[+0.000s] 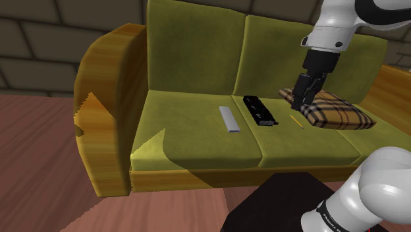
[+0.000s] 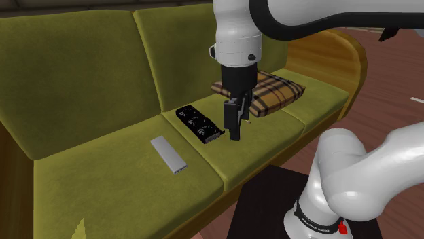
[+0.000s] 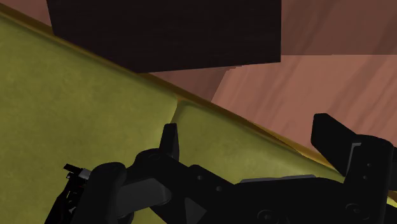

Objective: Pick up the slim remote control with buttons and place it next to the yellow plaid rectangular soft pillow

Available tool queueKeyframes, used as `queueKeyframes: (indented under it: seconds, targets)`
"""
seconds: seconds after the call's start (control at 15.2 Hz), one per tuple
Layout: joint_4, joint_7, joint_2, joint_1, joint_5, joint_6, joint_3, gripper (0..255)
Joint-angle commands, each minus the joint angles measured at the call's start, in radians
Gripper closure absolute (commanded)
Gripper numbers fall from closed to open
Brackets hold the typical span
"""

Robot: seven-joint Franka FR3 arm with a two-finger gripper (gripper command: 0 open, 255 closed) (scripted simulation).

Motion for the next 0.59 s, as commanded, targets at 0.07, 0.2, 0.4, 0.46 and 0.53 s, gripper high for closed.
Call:
queueKeyframes:
  seconds: [0.07,0.2,0.4,0.46,0.53]
  targets:
    - [-0.008,0.009,0.024,-0.005,0.000,0.037,0.006,0]
    - [-0.019,0.027,0.076,-0.015,-0.001,0.109,0.017,0]
    - [-0.025,0.054,0.163,-0.030,-0.004,0.215,0.032,0]
    - [-0.024,0.064,0.194,-0.035,-0.006,0.249,0.037,0]
    - [-0.022,0.074,0.225,-0.040,-0.009,0.283,0.041,0]
